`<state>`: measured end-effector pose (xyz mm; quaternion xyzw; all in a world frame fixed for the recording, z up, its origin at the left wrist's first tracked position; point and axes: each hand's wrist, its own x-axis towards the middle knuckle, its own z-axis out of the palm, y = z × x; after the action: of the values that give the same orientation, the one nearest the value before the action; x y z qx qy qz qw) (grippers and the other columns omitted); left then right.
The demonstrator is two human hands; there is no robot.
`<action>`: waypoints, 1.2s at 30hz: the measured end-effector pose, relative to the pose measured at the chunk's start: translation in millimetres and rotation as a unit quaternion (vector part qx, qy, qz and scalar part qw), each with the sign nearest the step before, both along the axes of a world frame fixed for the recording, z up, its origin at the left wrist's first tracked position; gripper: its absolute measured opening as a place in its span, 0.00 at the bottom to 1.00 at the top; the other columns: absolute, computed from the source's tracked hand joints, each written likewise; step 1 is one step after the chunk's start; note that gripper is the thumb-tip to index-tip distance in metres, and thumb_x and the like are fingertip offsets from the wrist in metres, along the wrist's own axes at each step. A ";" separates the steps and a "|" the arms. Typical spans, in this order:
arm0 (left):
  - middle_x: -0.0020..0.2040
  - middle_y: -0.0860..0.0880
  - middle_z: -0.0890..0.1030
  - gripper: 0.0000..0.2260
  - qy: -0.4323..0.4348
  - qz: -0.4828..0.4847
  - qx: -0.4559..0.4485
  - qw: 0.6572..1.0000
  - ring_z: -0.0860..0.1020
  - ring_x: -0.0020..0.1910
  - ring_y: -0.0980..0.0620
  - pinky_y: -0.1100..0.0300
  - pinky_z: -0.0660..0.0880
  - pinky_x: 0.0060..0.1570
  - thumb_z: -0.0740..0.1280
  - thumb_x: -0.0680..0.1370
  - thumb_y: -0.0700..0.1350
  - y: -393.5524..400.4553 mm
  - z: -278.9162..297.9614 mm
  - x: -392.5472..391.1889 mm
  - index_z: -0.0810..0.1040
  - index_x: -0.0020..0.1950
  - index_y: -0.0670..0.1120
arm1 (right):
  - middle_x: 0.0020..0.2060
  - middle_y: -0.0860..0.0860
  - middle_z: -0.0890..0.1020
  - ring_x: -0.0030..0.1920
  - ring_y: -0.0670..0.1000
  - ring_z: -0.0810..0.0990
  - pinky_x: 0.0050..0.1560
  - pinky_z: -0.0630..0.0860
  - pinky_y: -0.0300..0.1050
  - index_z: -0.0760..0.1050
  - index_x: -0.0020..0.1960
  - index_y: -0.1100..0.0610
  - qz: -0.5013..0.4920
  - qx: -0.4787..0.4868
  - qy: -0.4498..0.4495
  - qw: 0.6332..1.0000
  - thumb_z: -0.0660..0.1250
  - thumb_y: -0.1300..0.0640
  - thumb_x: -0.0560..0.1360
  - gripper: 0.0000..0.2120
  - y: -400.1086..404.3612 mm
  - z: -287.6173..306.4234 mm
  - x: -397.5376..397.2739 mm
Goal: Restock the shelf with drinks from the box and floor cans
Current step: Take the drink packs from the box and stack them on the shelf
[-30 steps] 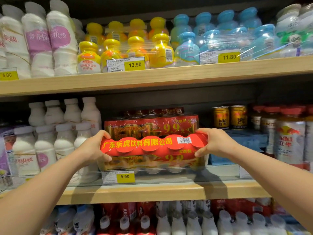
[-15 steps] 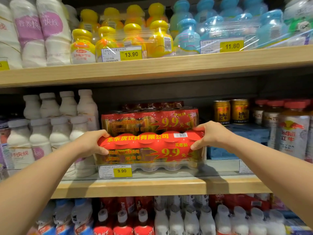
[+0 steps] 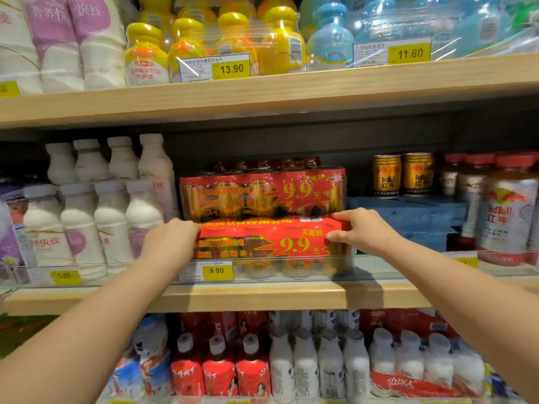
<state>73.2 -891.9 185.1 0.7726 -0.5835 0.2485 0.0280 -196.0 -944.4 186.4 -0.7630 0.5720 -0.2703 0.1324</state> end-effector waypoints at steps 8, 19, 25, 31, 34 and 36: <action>0.77 0.45 0.43 0.28 0.082 -0.045 0.009 0.996 0.46 0.76 0.48 0.52 0.58 0.71 0.53 0.79 0.35 16.6 -28.3 -5.0 0.42 0.75 0.42 | 0.76 0.55 0.46 0.75 0.56 0.52 0.73 0.59 0.53 0.46 0.74 0.56 -0.004 -0.057 -0.023 0.998 0.59 0.55 0.78 0.31 12.5 -34.0 13.2; 0.74 0.43 0.62 0.24 0.239 -0.207 0.009 0.949 0.61 0.73 0.46 0.54 0.58 0.70 0.60 0.78 0.45 92.6 -75.3 28.2 0.58 0.72 0.42 | 0.76 0.54 0.50 0.76 0.53 0.47 0.73 0.49 0.46 0.56 0.73 0.57 -0.013 -0.064 0.013 0.998 0.60 0.55 0.77 0.27 122.7 -94.7 44.8; 0.67 0.43 0.71 0.21 0.263 -0.228 0.044 0.936 0.66 0.68 0.44 0.54 0.62 0.65 0.62 0.77 0.45 149.3 -145.1 53.1 0.65 0.69 0.43 | 0.75 0.53 0.53 0.75 0.52 0.51 0.72 0.53 0.47 0.59 0.72 0.56 -0.032 0.051 0.009 0.998 0.60 0.55 0.77 0.25 188.1 -166.4 68.4; 0.68 0.45 0.70 0.21 0.297 -0.193 0.173 0.919 0.64 0.69 0.45 0.54 0.63 0.66 0.60 0.78 0.46 198.1 -248.9 70.4 0.64 0.70 0.45 | 0.75 0.54 0.55 0.75 0.53 0.54 0.72 0.55 0.47 0.58 0.72 0.57 -0.016 0.218 0.059 0.974 0.59 0.54 0.78 0.25 231.6 -262.4 82.2; 0.69 0.46 0.69 0.20 0.326 -0.163 0.235 0.901 0.64 0.70 0.46 0.55 0.62 0.67 0.61 0.78 0.45 217.1 -305.5 76.6 0.64 0.70 0.45 | 0.74 0.56 0.57 0.74 0.54 0.56 0.71 0.55 0.45 0.59 0.71 0.58 -0.012 0.286 0.078 0.955 0.59 0.55 0.78 0.24 252.8 -311.7 83.2; 0.69 0.45 0.69 0.20 0.347 -0.136 0.280 0.885 0.64 0.69 0.46 0.54 0.62 0.67 0.61 0.77 0.44 228.7 -344.0 78.9 0.65 0.69 0.44 | 0.74 0.56 0.59 0.74 0.53 0.58 0.70 0.54 0.42 0.59 0.71 0.58 -0.009 0.333 0.084 0.939 0.59 0.56 0.78 0.24 264.8 -345.3 81.8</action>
<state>152.1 -663.1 -158.9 0.6979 -0.6815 -0.2155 0.0448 -114.1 -679.6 -158.9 -0.6901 0.6451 -0.0001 0.3279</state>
